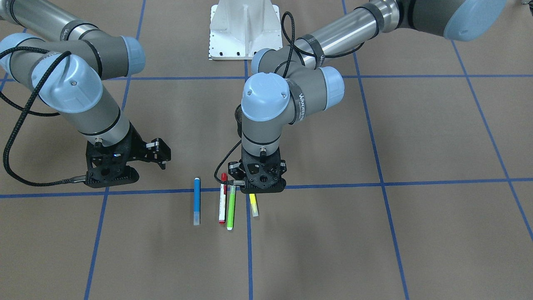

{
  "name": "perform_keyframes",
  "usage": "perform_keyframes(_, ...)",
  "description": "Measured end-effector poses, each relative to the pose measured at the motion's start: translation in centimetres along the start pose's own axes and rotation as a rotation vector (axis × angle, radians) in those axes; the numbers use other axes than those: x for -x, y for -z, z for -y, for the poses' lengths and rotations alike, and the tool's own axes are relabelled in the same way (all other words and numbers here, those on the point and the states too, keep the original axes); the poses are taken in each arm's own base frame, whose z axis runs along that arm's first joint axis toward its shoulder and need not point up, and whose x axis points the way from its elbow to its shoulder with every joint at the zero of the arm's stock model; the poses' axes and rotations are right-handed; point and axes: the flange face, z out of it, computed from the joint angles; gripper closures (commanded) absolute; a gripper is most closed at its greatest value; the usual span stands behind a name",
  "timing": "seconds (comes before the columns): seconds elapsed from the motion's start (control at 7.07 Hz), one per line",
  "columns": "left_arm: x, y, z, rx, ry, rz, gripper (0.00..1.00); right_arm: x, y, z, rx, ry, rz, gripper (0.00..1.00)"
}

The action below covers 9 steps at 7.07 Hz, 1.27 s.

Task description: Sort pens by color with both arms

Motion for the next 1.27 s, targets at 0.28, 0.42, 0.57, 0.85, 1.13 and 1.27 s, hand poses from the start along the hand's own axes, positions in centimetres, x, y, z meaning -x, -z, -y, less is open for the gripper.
perform_keyframes(0.28,-0.4,1.0,-0.1,-0.007,-0.003,-0.016,0.23,0.1,0.2,0.0,-0.003,0.002,0.003,0.01)
perform_keyframes(0.42,-0.5,3.0,0.0,-0.008,0.000,-0.031,0.20,0.3,0.4,0.0,-0.006,-0.001,0.006,0.01)
perform_keyframes(0.57,0.9,5.3,0.5,0.009,0.012,-0.034,0.16,0.3,0.5,0.0,-0.013,-0.015,0.011,0.01)
perform_keyframes(0.85,9.1,10.3,3.1,0.061,-0.040,-0.037,0.05,-1.0,0.3,-0.1,-0.053,-0.024,0.050,0.01)
perform_keyframes(1.13,18.4,13.0,5.3,0.076,-0.158,-0.007,0.02,-4.1,1.2,0.9,-0.077,-0.022,0.070,0.01)
perform_keyframes(1.27,23.9,13.9,6.0,0.083,-0.223,0.005,0.01,-7.7,1.9,1.7,-0.073,0.001,0.070,0.01)
